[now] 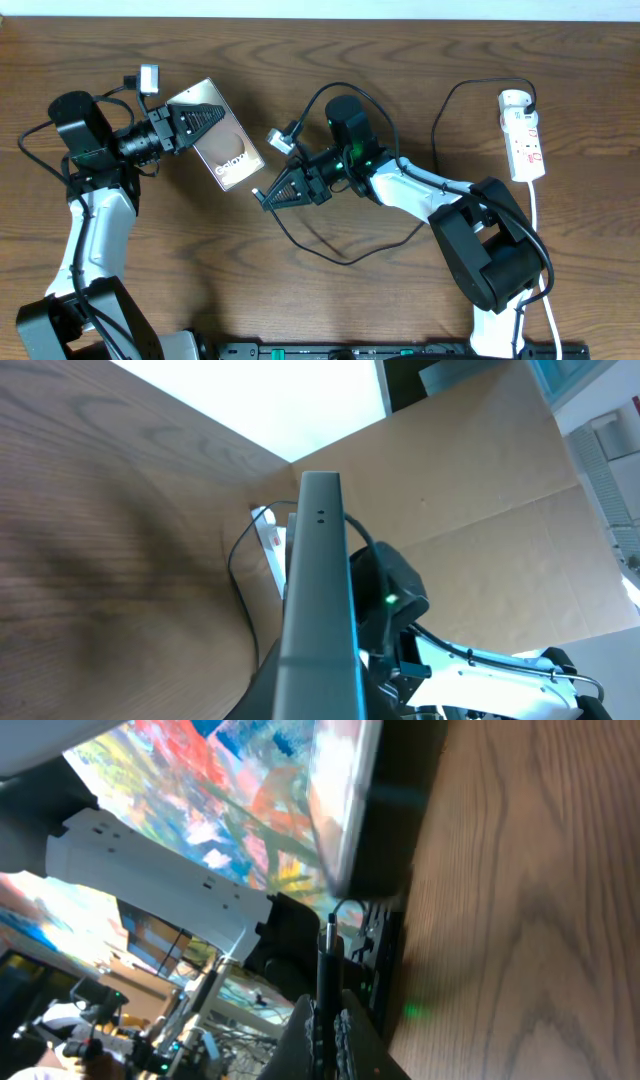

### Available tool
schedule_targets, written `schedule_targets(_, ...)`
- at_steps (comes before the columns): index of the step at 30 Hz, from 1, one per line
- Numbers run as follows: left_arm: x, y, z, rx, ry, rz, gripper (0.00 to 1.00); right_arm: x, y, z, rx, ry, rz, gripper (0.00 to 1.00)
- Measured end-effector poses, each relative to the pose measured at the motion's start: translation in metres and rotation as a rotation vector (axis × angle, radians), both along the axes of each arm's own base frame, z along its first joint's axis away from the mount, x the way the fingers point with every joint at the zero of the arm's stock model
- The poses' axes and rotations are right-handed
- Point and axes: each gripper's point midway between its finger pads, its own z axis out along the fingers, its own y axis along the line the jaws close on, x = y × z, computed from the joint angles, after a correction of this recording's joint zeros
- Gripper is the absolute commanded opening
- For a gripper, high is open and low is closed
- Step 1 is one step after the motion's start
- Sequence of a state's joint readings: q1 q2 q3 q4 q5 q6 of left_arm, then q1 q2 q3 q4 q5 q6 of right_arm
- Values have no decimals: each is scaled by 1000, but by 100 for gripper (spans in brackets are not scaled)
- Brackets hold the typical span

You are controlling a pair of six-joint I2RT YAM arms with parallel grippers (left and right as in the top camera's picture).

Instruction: Plug charger to phone and switch on socket

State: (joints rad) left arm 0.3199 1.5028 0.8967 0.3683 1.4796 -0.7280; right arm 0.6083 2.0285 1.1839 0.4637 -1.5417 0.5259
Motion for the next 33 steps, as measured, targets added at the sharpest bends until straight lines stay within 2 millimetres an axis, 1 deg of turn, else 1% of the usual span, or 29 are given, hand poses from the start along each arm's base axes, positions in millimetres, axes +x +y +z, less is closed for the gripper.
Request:
schedule_targets(7, 0, -1, 0, 0, 0, -2, 7, 2, 2, 11, 27, -32, 2, 1)
schedule_targets(15, -2, -11, 0, 0, 0, -30, 8, 3, 2, 12, 8, -3, 2, 1)
schedule_targets(20, -2, -11, 0, 0, 0, -30, 7, 3, 2, 12, 6, 0, 2, 1)
schedule_targets(33, -2, -11, 0, -2, 5, -30, 8, 11, -4, 12, 6, 0, -21, 1)
